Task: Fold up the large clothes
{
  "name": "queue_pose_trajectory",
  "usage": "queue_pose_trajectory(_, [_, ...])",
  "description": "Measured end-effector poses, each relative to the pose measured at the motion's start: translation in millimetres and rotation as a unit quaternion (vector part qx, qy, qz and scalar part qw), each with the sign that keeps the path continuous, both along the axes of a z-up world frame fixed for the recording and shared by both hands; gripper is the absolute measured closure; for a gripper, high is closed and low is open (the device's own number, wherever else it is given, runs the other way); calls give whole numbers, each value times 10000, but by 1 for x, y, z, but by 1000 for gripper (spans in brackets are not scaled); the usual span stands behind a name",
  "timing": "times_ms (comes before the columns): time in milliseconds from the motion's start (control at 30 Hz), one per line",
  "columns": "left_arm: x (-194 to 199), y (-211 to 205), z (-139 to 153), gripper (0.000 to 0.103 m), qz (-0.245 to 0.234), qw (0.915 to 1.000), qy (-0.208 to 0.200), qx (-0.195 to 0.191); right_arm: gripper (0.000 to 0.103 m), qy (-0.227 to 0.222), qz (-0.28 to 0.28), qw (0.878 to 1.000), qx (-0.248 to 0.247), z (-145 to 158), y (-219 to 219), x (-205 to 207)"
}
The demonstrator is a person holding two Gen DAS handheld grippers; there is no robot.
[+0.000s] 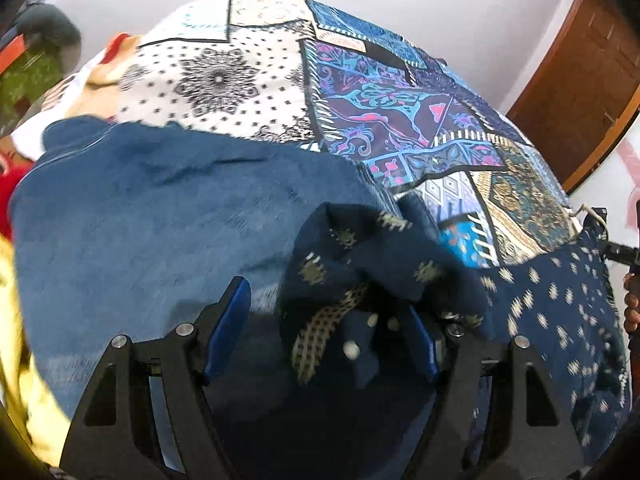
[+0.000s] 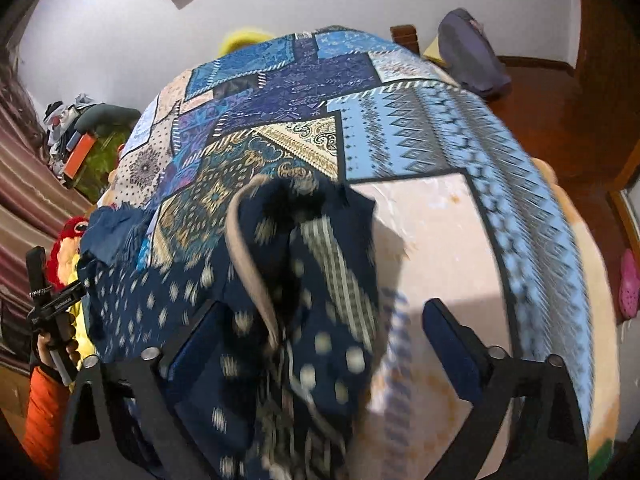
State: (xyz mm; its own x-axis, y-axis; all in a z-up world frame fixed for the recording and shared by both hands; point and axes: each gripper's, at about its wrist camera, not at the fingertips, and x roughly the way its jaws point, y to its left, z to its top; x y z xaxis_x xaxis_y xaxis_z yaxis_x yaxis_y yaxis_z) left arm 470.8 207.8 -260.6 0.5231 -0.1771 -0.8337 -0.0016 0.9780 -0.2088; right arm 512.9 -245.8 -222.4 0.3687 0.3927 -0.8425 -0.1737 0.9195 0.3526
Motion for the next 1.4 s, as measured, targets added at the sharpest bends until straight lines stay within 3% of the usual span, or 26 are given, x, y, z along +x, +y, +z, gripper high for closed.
queue_pose_trajectory(67, [8,-5,-3,38,-24,10000,-67,-64,34,-83,30,9999,57,-4,6,10])
queue_pose_trajectory(167, [8,-8,-1,69,-46,9991,-192,-373,70,-165,284,9994,72,-5,24,19])
queue_pose_trajectory(200, [8,-9,0,87,-68,9984,-188,-535,75,-211,296,9993,67,-4,27,21])
queue_pose_trajectory(233, [7,-11,3,87,-4,9984,-205,-528,83,-263,331,9991,55,-2,31,22])
queue_pose_trajectory(333, [0,-23,18,91,51,9993,-380,39,88,-386,323,9987,-16,11,38,28])
queue_pose_trajectory(400, [-6,-24,37,92,92,9979,-575,278,89,-501,360,9981,-62,23,43,33])
queue_pose_trajectory(600, [0,9,90,93,640,9932,-964,119,90,-1070,517,9927,-225,63,68,58])
queue_pose_trajectory(667, [10,18,94,93,799,9918,-981,171,90,-1227,553,9904,-323,70,81,72])
queue_pose_trajectory(767, [35,32,79,92,1018,9917,-715,331,91,-1300,506,9890,-487,65,101,95])
queue_pose_trajectory(900, [60,52,34,91,1292,9913,-174,183,90,-1075,424,9901,-799,37,116,119])
queue_pose_trajectory(1067, [68,56,-9,85,1366,9886,179,609,90,-1023,618,9844,-1288,0,115,124])
queue_pose_trajectory(1200, [62,63,-11,80,1417,9885,114,507,90,-1219,668,9722,-1887,-8,112,119])
queue_pose_trajectory(1300, [56,63,-5,79,1389,9883,138,611,90,-1105,652,9705,-2042,-13,105,116])
queue_pose_trajectory(1333, [53,63,-3,76,1379,9881,151,664,88,-1028,603,9715,-2050,-14,101,115])
queue_pose_trajectory(1400, [45,62,2,70,1393,9867,155,823,63,-941,412,9707,-2172,-13,91,113])
